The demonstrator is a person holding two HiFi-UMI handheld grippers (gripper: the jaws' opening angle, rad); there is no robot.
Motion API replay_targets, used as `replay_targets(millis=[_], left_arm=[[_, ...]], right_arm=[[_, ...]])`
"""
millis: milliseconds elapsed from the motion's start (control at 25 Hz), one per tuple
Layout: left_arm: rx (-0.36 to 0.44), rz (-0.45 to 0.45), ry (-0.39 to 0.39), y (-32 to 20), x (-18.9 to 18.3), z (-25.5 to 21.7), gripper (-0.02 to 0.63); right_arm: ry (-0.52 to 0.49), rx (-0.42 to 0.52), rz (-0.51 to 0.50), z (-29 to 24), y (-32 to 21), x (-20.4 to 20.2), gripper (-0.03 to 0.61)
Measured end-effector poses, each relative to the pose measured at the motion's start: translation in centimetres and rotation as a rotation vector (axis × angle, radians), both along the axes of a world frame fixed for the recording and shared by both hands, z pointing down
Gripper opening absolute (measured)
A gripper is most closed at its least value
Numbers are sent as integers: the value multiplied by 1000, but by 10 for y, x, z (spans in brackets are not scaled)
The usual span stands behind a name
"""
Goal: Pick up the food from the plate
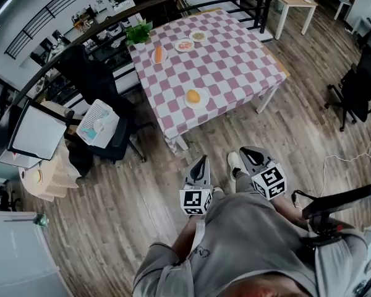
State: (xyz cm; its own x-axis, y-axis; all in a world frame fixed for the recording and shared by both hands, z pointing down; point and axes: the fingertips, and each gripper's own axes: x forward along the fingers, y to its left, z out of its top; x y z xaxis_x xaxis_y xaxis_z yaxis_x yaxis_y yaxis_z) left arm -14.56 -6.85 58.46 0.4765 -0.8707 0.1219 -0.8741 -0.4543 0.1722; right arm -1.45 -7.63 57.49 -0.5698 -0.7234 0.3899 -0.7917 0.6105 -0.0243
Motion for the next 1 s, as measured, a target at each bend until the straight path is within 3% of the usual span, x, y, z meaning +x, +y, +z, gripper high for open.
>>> replay_targets(millis=[120,200,480,680,800,1000], left_arm=[[61,-28,19,-15,-4,-19,11],[54,-58,13,-23,-17,-19,11],[-107,-199,-47,-41,-68,19,11],[-209,-289,-59,-66,-96,43,11],[-185,-295,-71,-105,-96,34,11],[-52,-303,-47,-189,-79,-11,11]], right_arm=[[-2,-6,-40,6,-24,-18,14],[-12,-4,-99,10,-36,-43,14],[-58,6,-322,8,-83,-117,14],[-85,-6,-373,11,-125,-129,14],[-87,-28,-358,17,-159,-119,14],[-79,-28,-344,20,-229,-103,14]])
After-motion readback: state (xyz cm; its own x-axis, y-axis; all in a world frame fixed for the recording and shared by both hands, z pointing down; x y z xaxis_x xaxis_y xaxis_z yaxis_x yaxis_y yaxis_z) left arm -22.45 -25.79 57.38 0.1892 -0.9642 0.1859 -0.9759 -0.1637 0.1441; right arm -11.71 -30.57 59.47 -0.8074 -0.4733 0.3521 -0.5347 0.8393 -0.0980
